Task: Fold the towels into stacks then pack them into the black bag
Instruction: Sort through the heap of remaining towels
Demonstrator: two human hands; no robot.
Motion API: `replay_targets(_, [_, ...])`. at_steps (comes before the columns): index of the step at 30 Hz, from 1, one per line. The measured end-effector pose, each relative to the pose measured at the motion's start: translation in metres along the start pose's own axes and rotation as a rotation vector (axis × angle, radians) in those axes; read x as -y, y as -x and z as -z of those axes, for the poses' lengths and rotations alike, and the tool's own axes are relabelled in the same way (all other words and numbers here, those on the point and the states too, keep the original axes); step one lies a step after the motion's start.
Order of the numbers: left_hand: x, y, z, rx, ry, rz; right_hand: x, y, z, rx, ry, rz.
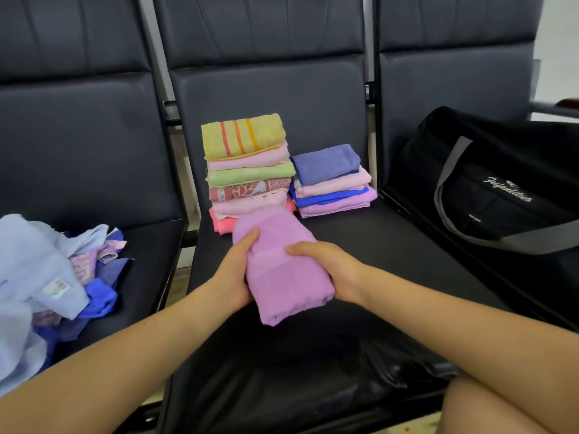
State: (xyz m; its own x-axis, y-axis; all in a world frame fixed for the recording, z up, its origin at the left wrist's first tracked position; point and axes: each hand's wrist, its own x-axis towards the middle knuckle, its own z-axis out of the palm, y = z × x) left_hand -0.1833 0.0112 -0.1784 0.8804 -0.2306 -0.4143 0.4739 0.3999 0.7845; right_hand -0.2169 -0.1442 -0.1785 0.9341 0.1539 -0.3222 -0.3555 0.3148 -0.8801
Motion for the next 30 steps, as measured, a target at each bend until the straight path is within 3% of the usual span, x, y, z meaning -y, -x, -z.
replay_targets(6, [-0.038,-0.013,-0.035,-0.027,0.073,-0.221,-0.002,-0.013,0.002,0.039,-0.399,-0.042])
replay_targets(9, [-0.046,-0.029,-0.058,-0.002,0.110,-0.260,0.012,-0.020,0.006,0.017,-0.470,0.040])
replay_targets(11, [-0.048,-0.044,-0.071,0.013,0.060,-0.310,0.027,-0.029,0.017,-0.086,-0.472,0.133])
replay_targets(16, [-0.064,-0.078,-0.109,0.032,-0.215,-0.359,0.094,-0.073,0.070,-0.512,-0.101,0.470])
replay_targets(19, [-0.076,-0.104,-0.131,0.065,-0.325,-0.376,0.142,-0.095,0.090,-0.623,0.211,0.671])
replay_targets(22, [-0.085,-0.136,-0.145,0.015,-0.410,-0.404,0.177,-0.122,0.102,-0.625,0.463,0.763])
replay_targets(24, [-0.084,-0.156,-0.146,-0.022,-0.501,-0.360,0.187,-0.151,0.115,-0.621,0.543,0.728])
replay_targets(28, [-0.071,-0.176,-0.136,-0.040,-0.729,-0.177,0.180,-0.190,0.138,-0.764,0.949,0.410])
replay_targets(30, [-0.067,-0.177,-0.133,-0.052,-0.799,-0.169,0.175,-0.192,0.140,-0.836,0.970,0.351])
